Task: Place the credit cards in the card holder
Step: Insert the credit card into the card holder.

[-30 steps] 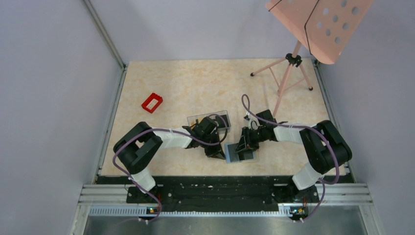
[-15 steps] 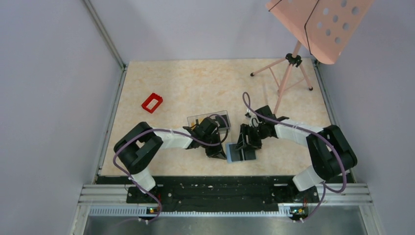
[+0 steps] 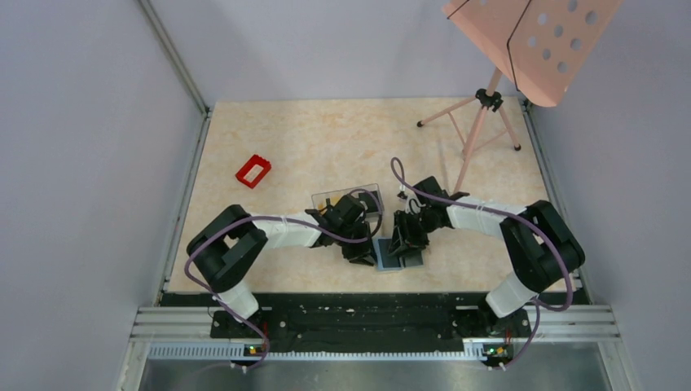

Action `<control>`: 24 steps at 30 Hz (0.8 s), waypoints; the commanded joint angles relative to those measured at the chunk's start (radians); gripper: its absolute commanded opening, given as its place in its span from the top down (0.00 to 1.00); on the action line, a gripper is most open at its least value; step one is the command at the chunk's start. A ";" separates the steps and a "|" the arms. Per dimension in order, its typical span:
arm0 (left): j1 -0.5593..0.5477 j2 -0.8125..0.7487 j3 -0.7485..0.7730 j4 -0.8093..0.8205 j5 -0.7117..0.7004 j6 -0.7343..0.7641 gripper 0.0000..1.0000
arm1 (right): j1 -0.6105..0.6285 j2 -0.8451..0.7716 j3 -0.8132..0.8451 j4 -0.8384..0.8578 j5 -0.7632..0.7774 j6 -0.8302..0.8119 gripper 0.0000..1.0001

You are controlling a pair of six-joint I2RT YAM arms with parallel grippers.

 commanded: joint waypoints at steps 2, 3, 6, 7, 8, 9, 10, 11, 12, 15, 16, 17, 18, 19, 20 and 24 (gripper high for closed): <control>-0.014 -0.117 0.017 -0.104 -0.150 0.048 0.65 | 0.032 -0.095 0.064 -0.069 0.038 -0.031 0.48; -0.014 -0.139 0.014 -0.110 -0.162 0.047 0.64 | 0.032 -0.107 0.068 -0.078 0.042 -0.037 0.45; -0.013 -0.194 0.000 -0.106 -0.196 0.028 0.60 | 0.031 -0.128 0.069 -0.086 0.047 -0.039 0.46; -0.012 -0.210 -0.006 -0.081 -0.189 0.024 0.59 | 0.031 -0.128 0.069 -0.085 0.047 -0.040 0.49; -0.012 -0.215 -0.013 -0.050 -0.175 0.021 0.58 | 0.031 -0.124 0.067 -0.083 0.046 -0.043 0.52; -0.011 -0.216 -0.021 -0.018 -0.158 0.013 0.58 | 0.031 -0.118 0.064 -0.076 0.044 -0.046 0.56; -0.010 -0.211 -0.025 0.015 -0.139 0.001 0.57 | 0.031 -0.112 0.058 -0.071 0.043 -0.047 0.59; -0.008 -0.199 -0.031 0.056 -0.109 -0.009 0.57 | 0.031 -0.099 0.054 -0.065 0.041 -0.049 0.62; -0.006 -0.183 -0.037 0.093 -0.079 -0.020 0.56 | 0.032 -0.089 0.048 -0.057 0.040 -0.047 0.65; -0.005 -0.125 -0.047 0.188 -0.021 -0.056 0.56 | 0.031 -0.058 0.030 -0.032 0.036 -0.043 0.74; -0.005 -0.108 -0.052 0.206 -0.012 -0.067 0.56 | 0.031 -0.049 0.028 -0.030 0.037 -0.043 0.77; -0.005 -0.094 -0.053 0.215 -0.007 -0.071 0.56 | 0.031 -0.039 0.025 -0.026 0.038 -0.043 0.79; -0.005 -0.084 -0.052 0.214 -0.005 -0.071 0.56 | 0.030 -0.032 0.023 -0.021 0.037 -0.043 0.82; -0.005 -0.075 -0.048 0.205 -0.010 -0.067 0.56 | 0.030 -0.024 0.021 -0.017 0.035 -0.042 0.84; -0.005 -0.069 -0.044 0.189 -0.017 -0.060 0.56 | 0.030 -0.017 0.020 -0.012 0.033 -0.040 0.87; -0.005 -0.041 -0.017 0.137 -0.036 -0.027 0.56 | 0.029 0.007 0.016 -0.005 0.034 -0.038 0.94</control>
